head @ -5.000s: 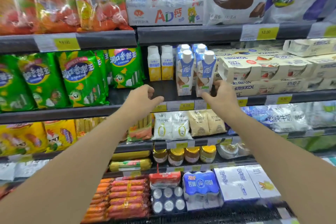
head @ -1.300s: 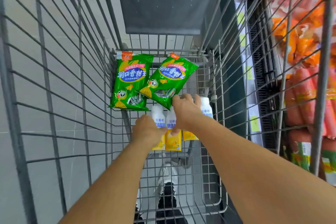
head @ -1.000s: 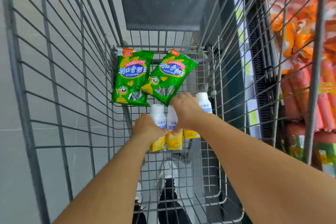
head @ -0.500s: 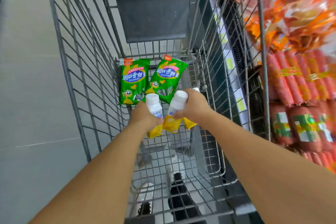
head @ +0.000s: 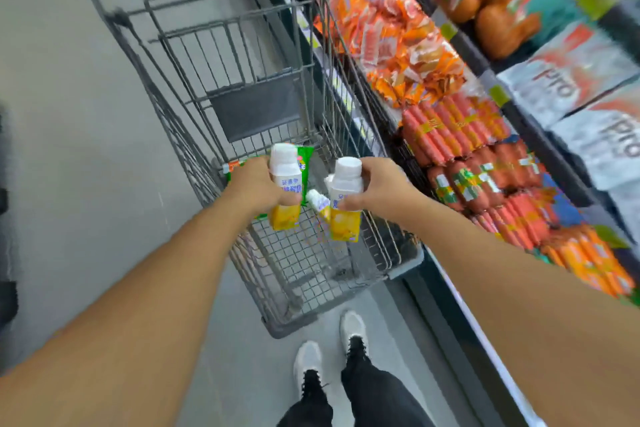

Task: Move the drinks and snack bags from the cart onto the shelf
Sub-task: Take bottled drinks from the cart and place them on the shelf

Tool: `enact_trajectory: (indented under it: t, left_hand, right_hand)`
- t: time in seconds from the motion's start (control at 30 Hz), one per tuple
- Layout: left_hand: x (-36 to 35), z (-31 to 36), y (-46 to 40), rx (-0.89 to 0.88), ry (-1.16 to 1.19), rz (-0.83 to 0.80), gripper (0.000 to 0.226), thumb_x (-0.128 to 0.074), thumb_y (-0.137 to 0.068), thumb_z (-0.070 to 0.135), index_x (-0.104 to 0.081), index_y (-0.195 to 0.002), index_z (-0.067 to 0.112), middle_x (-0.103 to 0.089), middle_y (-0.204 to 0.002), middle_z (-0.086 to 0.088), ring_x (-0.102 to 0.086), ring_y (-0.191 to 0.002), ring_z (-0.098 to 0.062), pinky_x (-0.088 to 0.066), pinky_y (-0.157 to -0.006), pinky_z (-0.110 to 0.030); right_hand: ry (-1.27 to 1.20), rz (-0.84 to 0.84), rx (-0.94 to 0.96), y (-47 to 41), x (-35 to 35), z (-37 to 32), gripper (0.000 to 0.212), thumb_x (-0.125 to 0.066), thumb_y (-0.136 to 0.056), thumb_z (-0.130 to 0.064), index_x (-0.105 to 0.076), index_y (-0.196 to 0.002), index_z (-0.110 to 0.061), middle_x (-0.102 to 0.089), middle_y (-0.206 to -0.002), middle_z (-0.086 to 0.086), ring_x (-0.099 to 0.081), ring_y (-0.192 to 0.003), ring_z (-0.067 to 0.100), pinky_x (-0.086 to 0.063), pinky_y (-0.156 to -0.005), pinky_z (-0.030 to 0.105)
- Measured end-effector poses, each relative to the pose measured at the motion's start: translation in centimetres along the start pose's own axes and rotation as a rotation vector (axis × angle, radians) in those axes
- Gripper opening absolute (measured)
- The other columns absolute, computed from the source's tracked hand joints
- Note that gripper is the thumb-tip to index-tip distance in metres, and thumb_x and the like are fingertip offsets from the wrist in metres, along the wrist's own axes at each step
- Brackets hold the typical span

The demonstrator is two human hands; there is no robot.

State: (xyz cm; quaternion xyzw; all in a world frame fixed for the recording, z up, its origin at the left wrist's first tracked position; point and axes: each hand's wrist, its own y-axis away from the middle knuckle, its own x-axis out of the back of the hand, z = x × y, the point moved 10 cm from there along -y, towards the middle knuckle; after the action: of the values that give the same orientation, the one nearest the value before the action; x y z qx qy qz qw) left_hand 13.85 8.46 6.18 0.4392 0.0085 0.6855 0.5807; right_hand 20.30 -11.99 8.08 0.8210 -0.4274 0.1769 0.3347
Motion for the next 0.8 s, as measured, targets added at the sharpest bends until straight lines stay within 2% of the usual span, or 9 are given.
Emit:
enact_trajectory:
  t: [0.03, 0.13, 0.2, 0.33, 0.47, 0.57, 0.67, 0.8]
  left_hand:
    - [0.5, 2.1, 0.8, -0.033, -0.043, -0.003, 0.054, -0.093, -0.059, 0.027, -0.069, -0.106, 0.014, -0.073, -0.102, -0.004, -0.068, -0.093, -0.023, -0.055, -0.088, -0.039]
    - [0.7, 8.9, 2.9, -0.153, -0.105, -0.042, 0.053, -0.093, -0.058, 0.035, -0.069, -0.102, 0.018, -0.073, -0.099, -0.003, -0.068, -0.091, -0.024, -0.055, -0.084, -0.038]
    - [-0.2, 13.8, 4.3, -0.252, -0.127, -0.081, 0.053, -0.093, -0.058, 0.034, -0.069, -0.102, 0.016, -0.073, -0.099, -0.003, -0.068, -0.091, -0.023, -0.055, -0.080, -0.036]
    - [-3.8, 24.2, 8.6, -0.457, -0.199, -0.166, 0.053, -0.093, -0.059, 0.033, -0.068, -0.101, 0.013, -0.072, -0.096, -0.002, -0.068, -0.092, -0.022, -0.052, -0.078, -0.034]
    - [-9.9, 33.7, 14.9, -0.642, -0.247, -0.296, 0.065, -0.095, -0.056, 0.034, -0.068, -0.112, 0.015, -0.074, -0.104, -0.003, -0.069, -0.095, -0.023, -0.056, -0.087, -0.043]
    - [-15.4, 39.4, 20.9, -0.761, -0.252, -0.397, 0.072, -0.095, -0.058, 0.032, -0.064, -0.120, 0.014, -0.073, -0.105, -0.002, -0.068, -0.093, -0.022, -0.057, -0.084, -0.043]
    - [-21.4, 43.3, 27.9, -0.857, -0.269, -0.497, 0.067, -0.092, -0.064, 0.029, -0.059, -0.121, 0.018, -0.070, -0.105, -0.004, -0.065, -0.086, -0.022, -0.057, -0.081, -0.044]
    - [-30.4, 46.4, 38.0, -1.007, -0.361, -0.608, 0.064, -0.093, -0.063, 0.030, -0.063, -0.118, 0.017, -0.071, -0.106, -0.001, -0.067, -0.093, -0.021, -0.056, -0.087, -0.042]
  right_hand:
    - [0.031, 0.034, 0.010, 1.3, 1.9, -0.8, 0.039, -0.089, -0.062, -0.017, -0.064, -0.092, -0.017, -0.066, -0.079, -0.008, -0.059, -0.068, 0.003, -0.047, -0.060, 0.013]
    - [0.047, 0.147, 0.012, 5.2, 7.8, -1.4, 0.036, -0.088, -0.062, -0.020, -0.066, -0.090, -0.017, -0.069, -0.081, -0.003, -0.060, -0.069, 0.005, -0.050, -0.065, 0.022]
    - [0.043, 0.196, -0.027, 8.1, 11.4, -0.5, 0.033, -0.088, -0.065, -0.020, -0.066, -0.089, -0.015, -0.066, -0.076, -0.006, -0.056, -0.064, 0.000, -0.046, -0.059, 0.017]
    - [0.054, 0.360, -0.100, 15.7, 19.6, 1.6, 0.031, -0.087, -0.065, -0.021, -0.067, -0.087, -0.011, -0.065, -0.074, -0.005, -0.056, -0.066, 0.005, -0.045, -0.060, 0.018]
    - [-0.034, 0.544, -0.169, 25.1, 26.8, 5.0, 0.028, -0.087, -0.065, -0.016, -0.069, -0.086, -0.016, -0.069, -0.078, -0.005, -0.058, -0.070, 0.000, -0.048, -0.065, 0.020]
    - [-0.042, 0.668, -0.220, 33.0, 31.1, 8.5, 0.026, -0.087, -0.065, -0.014, -0.072, -0.087, -0.013, -0.072, -0.077, -0.006, -0.060, -0.068, -0.002, -0.048, -0.066, 0.019]
    - [-0.093, 0.767, -0.290, 41.5, 34.1, 12.4, 0.036, -0.088, -0.066, -0.020, -0.073, -0.097, -0.011, -0.075, -0.091, 0.000, -0.066, -0.080, 0.005, -0.054, -0.074, 0.032]
    - [-0.125, 0.924, -0.388, 53.7, 36.1, 18.1, 0.037, -0.090, -0.060, -0.029, -0.075, -0.090, -0.014, -0.076, -0.086, 0.001, -0.069, -0.080, 0.009, -0.058, -0.076, 0.039]
